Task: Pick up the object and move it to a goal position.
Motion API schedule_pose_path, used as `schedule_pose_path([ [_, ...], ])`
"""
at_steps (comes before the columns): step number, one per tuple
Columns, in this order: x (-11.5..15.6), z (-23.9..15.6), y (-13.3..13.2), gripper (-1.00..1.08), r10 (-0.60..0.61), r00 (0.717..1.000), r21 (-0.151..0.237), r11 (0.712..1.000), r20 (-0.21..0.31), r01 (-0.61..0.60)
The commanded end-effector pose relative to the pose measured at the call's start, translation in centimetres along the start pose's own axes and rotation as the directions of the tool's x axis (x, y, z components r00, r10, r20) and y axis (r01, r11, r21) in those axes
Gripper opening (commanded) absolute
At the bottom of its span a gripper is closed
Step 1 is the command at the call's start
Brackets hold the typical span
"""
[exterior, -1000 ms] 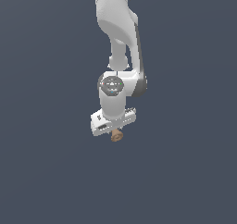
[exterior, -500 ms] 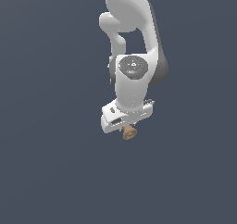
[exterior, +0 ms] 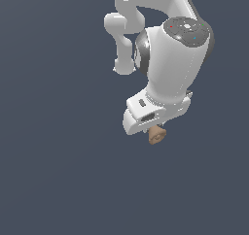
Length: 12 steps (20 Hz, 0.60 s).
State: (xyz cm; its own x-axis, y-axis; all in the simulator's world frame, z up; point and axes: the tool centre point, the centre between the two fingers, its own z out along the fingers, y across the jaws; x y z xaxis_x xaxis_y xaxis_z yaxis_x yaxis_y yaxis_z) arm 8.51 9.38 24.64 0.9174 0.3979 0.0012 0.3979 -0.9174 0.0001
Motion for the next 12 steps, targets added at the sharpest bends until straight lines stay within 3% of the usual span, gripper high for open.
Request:
schedule_pose_path([
  [1,1.0,-1.8,-0.9,-1.00,0.001,1.000,0.000,1.000,0.001,-0.001],
  [12,4.2,-7.1,-3.4,-1.00,0.002,1.000,0.000,1.000,0.001,-0.002],
])
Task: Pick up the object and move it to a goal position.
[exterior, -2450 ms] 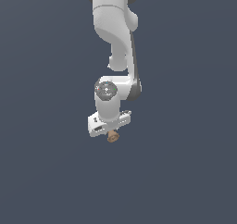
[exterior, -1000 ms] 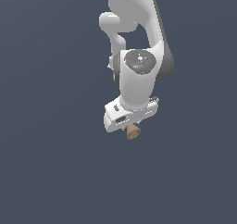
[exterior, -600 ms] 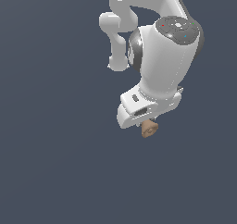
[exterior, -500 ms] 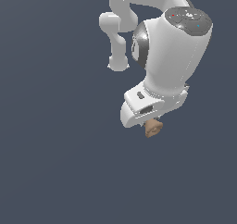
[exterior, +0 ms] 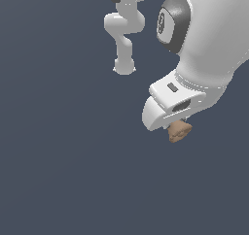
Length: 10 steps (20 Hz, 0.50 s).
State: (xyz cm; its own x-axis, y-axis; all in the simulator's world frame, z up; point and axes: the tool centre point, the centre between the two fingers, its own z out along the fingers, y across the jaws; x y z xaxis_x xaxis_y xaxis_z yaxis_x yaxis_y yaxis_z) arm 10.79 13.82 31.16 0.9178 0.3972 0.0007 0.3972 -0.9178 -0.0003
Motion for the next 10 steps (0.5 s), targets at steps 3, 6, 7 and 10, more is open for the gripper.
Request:
schedule_pose_path([
  [3,0.8,-1.3,-0.6,-1.00,0.001,1.000,0.000,1.000,0.001,-0.001],
  [6,1.2,-1.8,-0.8,-1.00,0.001,1.000,0.000,1.000,0.001,-0.001],
  [7,1.3,-2.0,-0.9,-1.00,0.001,1.000,0.000,1.000,0.001,-0.001],
  [10,1.5,-2.3,-1.0,-1.00,0.001,1.000,0.000,1.000,0.001,-0.001],
])
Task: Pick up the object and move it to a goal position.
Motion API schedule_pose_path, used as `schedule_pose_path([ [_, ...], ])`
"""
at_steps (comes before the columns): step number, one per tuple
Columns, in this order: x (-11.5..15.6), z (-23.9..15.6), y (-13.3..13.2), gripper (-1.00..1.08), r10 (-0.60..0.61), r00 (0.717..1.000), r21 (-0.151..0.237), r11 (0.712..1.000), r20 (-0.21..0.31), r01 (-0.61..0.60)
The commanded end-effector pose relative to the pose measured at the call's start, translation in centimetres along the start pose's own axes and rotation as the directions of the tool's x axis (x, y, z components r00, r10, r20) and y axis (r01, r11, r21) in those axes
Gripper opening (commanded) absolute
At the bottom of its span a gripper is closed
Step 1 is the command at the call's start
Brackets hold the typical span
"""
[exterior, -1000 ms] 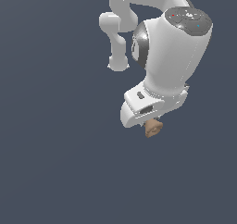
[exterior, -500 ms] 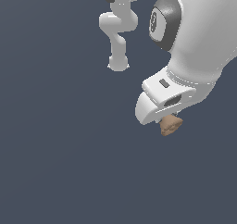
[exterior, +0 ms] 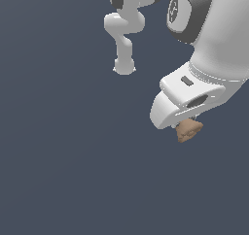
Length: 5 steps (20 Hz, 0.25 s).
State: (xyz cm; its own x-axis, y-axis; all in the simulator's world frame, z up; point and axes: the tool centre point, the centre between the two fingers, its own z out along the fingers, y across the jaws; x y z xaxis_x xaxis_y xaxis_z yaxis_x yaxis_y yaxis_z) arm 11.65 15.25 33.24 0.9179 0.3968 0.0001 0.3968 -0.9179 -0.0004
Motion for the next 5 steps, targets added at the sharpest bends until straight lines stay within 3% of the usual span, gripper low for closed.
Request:
schedule_pose_path([
  [1,0.16,-0.24,-0.08,-1.00,0.000,1.000,0.000,1.000,0.000,0.000],
  [5,0.23,-0.35,-0.13,-1.00,0.000,1.000,0.000,1.000,0.000,0.000],
])
